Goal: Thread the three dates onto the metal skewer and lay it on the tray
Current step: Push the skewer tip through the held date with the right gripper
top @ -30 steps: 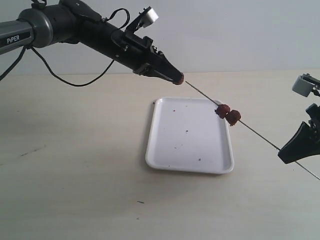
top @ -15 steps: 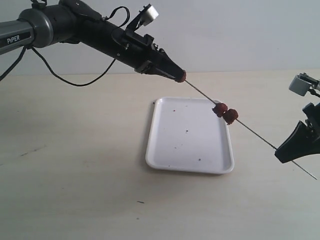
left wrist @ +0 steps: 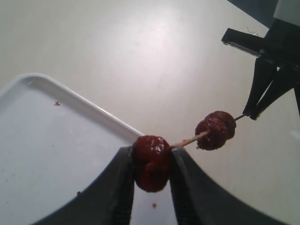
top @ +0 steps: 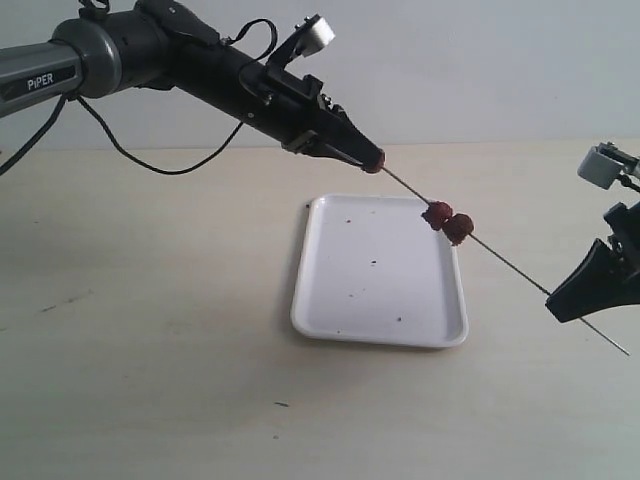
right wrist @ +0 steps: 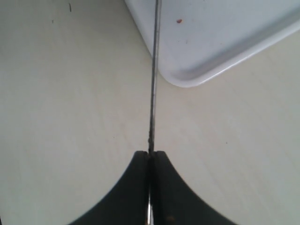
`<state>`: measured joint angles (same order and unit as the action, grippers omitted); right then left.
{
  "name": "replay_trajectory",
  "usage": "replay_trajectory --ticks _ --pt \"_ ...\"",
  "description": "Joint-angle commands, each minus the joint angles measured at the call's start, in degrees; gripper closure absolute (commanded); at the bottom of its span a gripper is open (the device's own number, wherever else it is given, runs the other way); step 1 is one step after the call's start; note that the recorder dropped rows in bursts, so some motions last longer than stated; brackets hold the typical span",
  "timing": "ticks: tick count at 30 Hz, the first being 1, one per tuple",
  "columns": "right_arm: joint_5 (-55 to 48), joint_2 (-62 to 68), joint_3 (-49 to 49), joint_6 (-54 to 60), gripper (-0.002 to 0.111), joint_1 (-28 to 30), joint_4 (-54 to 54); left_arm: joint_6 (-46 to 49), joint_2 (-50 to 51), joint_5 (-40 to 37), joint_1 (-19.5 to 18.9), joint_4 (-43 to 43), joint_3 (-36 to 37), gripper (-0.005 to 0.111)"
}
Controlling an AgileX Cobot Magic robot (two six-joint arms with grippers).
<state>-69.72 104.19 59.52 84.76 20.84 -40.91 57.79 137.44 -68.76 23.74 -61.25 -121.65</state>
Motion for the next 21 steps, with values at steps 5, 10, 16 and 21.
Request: replay_trajectory --ticks 5,10,16,21 --pt "-0.2 -0.5 -0.2 3.9 0.108 -0.2 -6.7 -0.1 -0.7 -1.2 3.5 -1.2 0.0 0.079" --pt "-0.2 -0.5 -0.2 4.7 0.108 -0.2 -6.7 0.1 -0.7 -1.2 3.9 -2.2 0.0 0.079" --pt "0.2 -0.5 -0.2 9.4 0.108 -0.2 -5.5 -1.2 -0.7 -1.2 3.1 -4.6 0.0 0.079" --pt "3.1 -0.5 -0.2 11.5 0.108 -0.2 -5.5 -2.5 -0.7 -1.2 2.9 -4.5 0.0 0.079"
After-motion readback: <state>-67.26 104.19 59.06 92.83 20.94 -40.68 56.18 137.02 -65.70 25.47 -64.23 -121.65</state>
